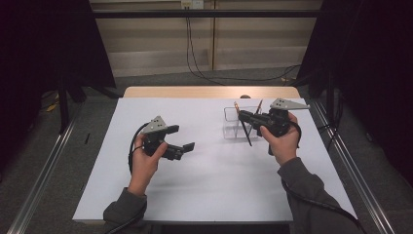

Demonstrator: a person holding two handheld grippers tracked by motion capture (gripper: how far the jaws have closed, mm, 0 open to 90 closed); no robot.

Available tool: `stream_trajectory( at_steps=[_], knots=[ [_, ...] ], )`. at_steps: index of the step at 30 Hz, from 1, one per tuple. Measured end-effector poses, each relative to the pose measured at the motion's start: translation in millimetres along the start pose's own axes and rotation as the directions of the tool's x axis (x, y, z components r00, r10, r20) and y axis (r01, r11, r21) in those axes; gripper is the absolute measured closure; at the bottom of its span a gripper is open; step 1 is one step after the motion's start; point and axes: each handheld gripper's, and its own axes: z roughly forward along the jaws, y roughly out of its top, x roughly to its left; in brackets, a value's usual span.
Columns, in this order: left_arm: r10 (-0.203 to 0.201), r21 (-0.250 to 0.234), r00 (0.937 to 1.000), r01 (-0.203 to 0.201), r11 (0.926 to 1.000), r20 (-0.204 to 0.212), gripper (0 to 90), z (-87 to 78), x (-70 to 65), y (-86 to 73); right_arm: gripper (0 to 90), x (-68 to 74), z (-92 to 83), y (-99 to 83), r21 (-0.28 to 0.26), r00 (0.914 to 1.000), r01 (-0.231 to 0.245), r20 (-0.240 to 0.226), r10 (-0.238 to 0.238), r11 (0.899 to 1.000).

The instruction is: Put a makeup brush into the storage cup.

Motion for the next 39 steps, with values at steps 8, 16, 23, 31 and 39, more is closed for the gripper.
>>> stream_trajectory(
  at_steps=[8, 16, 23, 31, 39],
  knots=[
    [0.006, 0.009, 0.9999, -0.006, 0.9999, -0.009, 3.7, -0.7, -0.1, 0.5, 84.7, -2.1, -2.6, 1.2, -0.019, 0.9999, -0.006, 0.01, 0.006, 1.0],
    [0.002, 0.001, 1.0, -0.002, 1.0, 0.0, 3.7, -0.6, 0.4, 0.1, 84.7, -5.4, -3.7, 2.6, -0.032, 0.9996, -0.014, 0.022, 0.015, 0.999],
    [0.002, 0.003, 1.0, -0.002, 1.0, -0.003, 3.7, -0.7, 0.7, -0.1, 84.7, -10.0, -4.6, 3.9, -0.031, 0.9988, -0.021, 0.043, 0.022, 0.999],
    [-0.003, 0.004, 1.0, 0.003, 1.0, -0.002, 3.7, -1.0, 1.5, -0.6, 84.7, -14.3, -4.1, 6.1, -0.034, 0.9981, -0.025, 0.055, 0.027, 0.999],
    [-0.003, 0.008, 1.0, 0.003, 1.0, -0.007, 3.7, -0.5, 1.7, -1.3, 84.7, -19.9, -3.5, 10.8, -0.049, 0.9975, -0.027, 0.064, 0.03, 0.998]
  ],
)
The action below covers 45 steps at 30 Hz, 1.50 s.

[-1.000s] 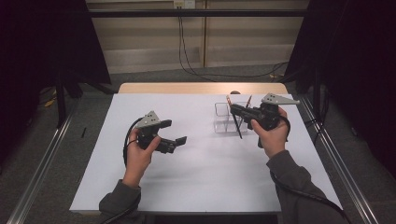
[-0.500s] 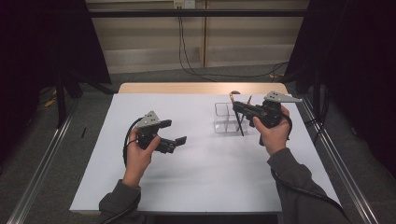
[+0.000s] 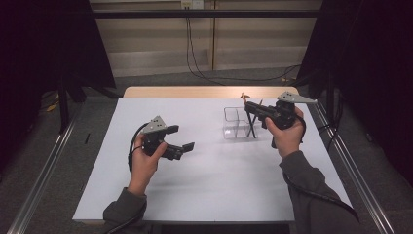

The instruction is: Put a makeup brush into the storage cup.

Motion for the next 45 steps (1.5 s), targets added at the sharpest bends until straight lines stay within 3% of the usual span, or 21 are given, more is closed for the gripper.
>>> stream_trajectory(
  at_steps=[45],
  knots=[
    [-0.008, 0.006, 0.9999, 0.008, 0.9999, 0.007, 3.7, 3.0, 3.0, -3.6, 84.7, -36.1, 12.9, 14.0, -0.037, 0.9981, -0.011, 0.061, 0.013, 0.999]
  ],
)
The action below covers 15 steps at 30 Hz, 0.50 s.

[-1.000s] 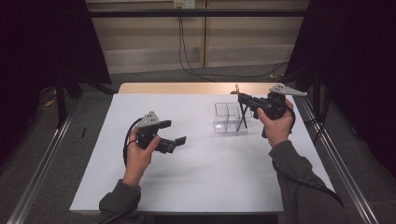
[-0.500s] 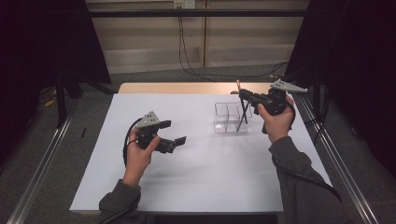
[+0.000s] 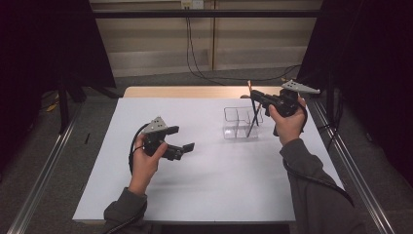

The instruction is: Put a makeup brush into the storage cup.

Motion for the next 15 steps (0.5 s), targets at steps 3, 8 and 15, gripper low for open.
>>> stream_trajectory(
  at_steps=[3, 8, 15],
  knots=[
    [-0.003, -0.001, 1.0, 0.003, 1.0, -0.005, 3.7, 0.2, -0.9, 0.7, 84.7, -1.9, 2.9, 0.5, -0.001, 1.0, 0.002, 0.002, -0.002, 1.0],
    [-0.006, -0.008, 1.0, 0.006, 1.0, 0.002, 3.7, 0.2, 0.0, 0.3, 84.7, -5.5, 5.8, 1.6, 0.0, 1.0, 0.001, 0.007, -0.001, 1.0],
    [-0.005, -0.005, 1.0, 0.005, 1.0, 0.001, 3.7, 0.4, 0.1, -0.2, 84.7, -12.9, 8.1, 0.4, -0.002, 0.9999, 0.0, 0.014, 0.0, 1.0]
  ],
)
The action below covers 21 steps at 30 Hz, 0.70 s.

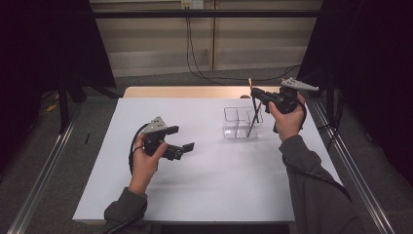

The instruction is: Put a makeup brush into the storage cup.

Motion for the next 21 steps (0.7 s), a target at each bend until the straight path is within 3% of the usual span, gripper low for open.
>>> stream_trajectory(
  at_steps=[21],
  knots=[
    [-0.007, 0.009, 1.0, 0.007, 0.9999, -0.007, 3.7, 0.0, 1.4, -2.4, 84.7, -10.7, 10.3, 3.4, -0.004, 0.9999, 0.006, 0.009, -0.006, 1.0]
  ],
)
